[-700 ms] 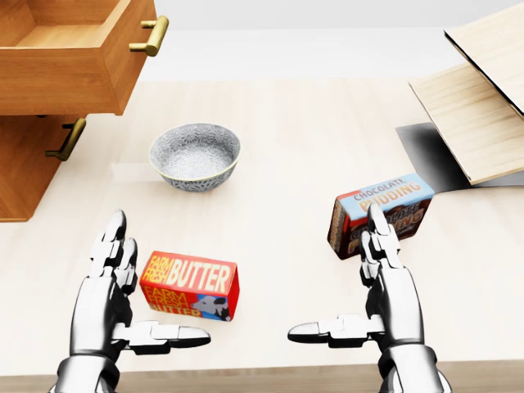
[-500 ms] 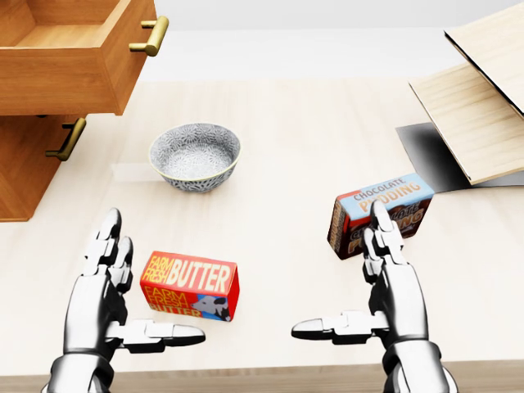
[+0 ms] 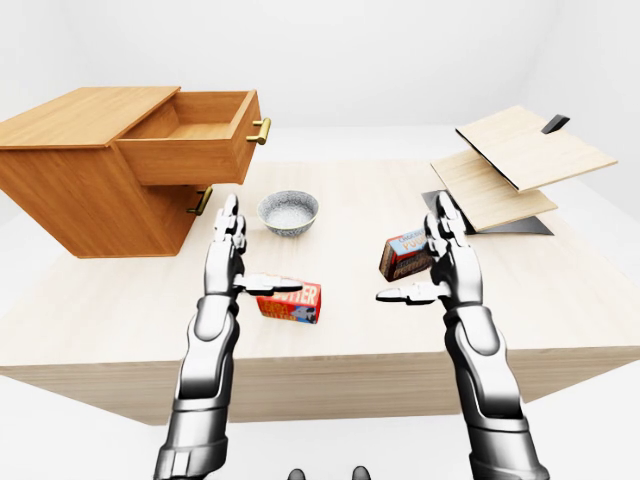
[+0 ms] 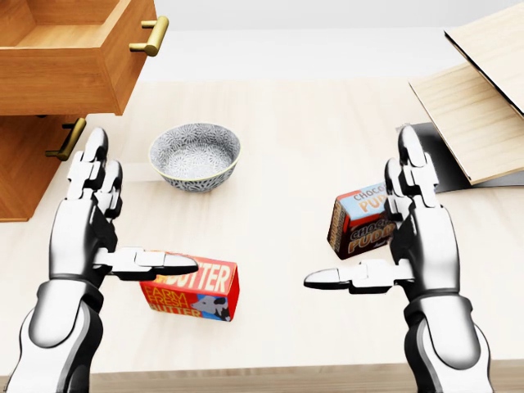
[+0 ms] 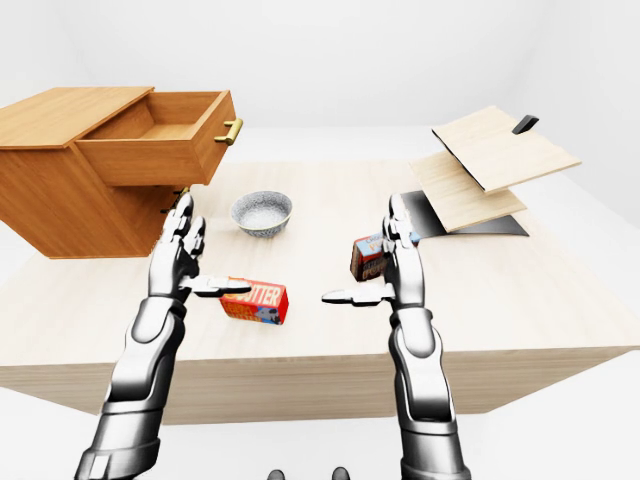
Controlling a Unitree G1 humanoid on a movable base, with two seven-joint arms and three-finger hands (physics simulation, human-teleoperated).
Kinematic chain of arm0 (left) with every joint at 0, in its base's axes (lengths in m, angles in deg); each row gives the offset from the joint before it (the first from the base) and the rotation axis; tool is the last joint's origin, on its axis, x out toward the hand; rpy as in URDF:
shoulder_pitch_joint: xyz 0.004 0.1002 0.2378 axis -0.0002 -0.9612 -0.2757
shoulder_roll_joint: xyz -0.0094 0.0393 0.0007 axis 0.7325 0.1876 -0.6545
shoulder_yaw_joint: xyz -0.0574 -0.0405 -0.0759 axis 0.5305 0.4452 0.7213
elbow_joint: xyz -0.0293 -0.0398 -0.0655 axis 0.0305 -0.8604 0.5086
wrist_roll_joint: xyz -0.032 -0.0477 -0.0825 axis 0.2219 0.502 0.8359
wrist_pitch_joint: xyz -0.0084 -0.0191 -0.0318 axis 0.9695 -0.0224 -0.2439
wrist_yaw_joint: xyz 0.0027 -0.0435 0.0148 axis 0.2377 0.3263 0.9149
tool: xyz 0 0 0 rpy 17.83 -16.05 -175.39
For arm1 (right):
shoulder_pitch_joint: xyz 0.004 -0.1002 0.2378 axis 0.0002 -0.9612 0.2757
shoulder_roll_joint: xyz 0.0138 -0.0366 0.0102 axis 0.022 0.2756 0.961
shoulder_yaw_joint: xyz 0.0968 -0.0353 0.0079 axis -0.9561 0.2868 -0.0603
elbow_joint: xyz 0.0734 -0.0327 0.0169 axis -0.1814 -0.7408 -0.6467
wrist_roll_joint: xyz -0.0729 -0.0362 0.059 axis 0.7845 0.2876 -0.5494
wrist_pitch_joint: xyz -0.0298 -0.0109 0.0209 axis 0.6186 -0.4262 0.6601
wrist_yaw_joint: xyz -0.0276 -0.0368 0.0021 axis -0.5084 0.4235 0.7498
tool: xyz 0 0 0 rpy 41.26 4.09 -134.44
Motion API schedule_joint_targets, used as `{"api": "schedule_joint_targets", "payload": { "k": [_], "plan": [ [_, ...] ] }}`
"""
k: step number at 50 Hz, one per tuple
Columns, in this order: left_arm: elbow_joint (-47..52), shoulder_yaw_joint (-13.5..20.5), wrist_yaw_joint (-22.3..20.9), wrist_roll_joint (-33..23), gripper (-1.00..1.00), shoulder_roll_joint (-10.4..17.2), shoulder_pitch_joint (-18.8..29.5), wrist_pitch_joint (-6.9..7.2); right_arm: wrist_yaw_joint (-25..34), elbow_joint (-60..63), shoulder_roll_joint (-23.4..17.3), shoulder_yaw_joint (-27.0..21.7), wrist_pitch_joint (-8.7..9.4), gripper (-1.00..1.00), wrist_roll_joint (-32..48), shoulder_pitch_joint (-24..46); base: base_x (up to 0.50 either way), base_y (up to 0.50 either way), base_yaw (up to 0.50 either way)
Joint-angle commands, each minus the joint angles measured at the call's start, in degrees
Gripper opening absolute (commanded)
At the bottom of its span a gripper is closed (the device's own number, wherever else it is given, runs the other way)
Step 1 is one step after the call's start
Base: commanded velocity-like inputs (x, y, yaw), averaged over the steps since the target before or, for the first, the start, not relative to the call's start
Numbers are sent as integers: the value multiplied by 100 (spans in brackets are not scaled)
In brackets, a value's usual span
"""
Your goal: Close the top drawer of the cabinet.
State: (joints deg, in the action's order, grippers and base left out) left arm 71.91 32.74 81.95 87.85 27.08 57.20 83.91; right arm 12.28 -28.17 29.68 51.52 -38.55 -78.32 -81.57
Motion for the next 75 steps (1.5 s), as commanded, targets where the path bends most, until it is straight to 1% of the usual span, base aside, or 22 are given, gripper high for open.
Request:
{"api": "schedule_joint_targets", "payload": {
  "k": [1,8,12,20,29,42,61,62,63,64,68,69,71,72,73,75],
  "plan": [
    [147,94,24,98,100,168,698,0,3,768,-67,-78,0,100,-38,349,0,0,0],
    [398,51,25,101,100,147,708,0,41,657,-59,-59,0,100,-63,322,0,0,0],
    [362,74,22,80,100,167,750,0,54,726,-48,-56,0,100,-105,328,0,0,0],
    [422,40,30,34,100,142,684,0,46,727,-35,-11,0,100,-91,344,2,-2,0],
    [489,25,24,-8,100,116,622,0,89,739,-24,28,0,100,-34,289,32,-18,0],
    [484,29,21,-32,100,113,607,0,55,714,-16,-6,0,100,-50,280,41,0,0],
    [407,-20,-8,-114,100,103,632,0,135,754,-42,-44,0,100,-34,182,0,0,0],
    [369,-35,-21,-160,100,115,657,0,135,755,-40,-43,0,100,-32,182,0,0,0],
    [206,-153,-110,-401,100,203,742,0,144,764,-37,-29,0,100,-26,166,0,0,0],
    [70,-194,-125,-600,100,217,813,0,158,775,-32,-15,0,100,-21,146,0,0,0],
    [-399,-146,82,-1105,100,209,1071,0,164,757,-21,-5,0,100,-7,169,0,0,0],
    [-524,-155,152,-1251,100,229,1142,0,162,754,-19,-6,0,100,-7,175,0,0,0],
    [-836,-129,465,-1596,100,264,1321,0,148,717,-12,8,0,100,4,204,0,0,0],
    [-847,-119,467,-1614,100,258,1327,0,147,716,-12,9,0,100,4,204,0,0,0],
    [-999,-86,648,-1734,100,276,1418,0,142,706,-8,16,0,100,7,215,0,0,0],
    [-1181,-71,847,-1920,100,320,1531,0,135,686,-3,27,0,100,11,228,0,0,0]
  ]
}}
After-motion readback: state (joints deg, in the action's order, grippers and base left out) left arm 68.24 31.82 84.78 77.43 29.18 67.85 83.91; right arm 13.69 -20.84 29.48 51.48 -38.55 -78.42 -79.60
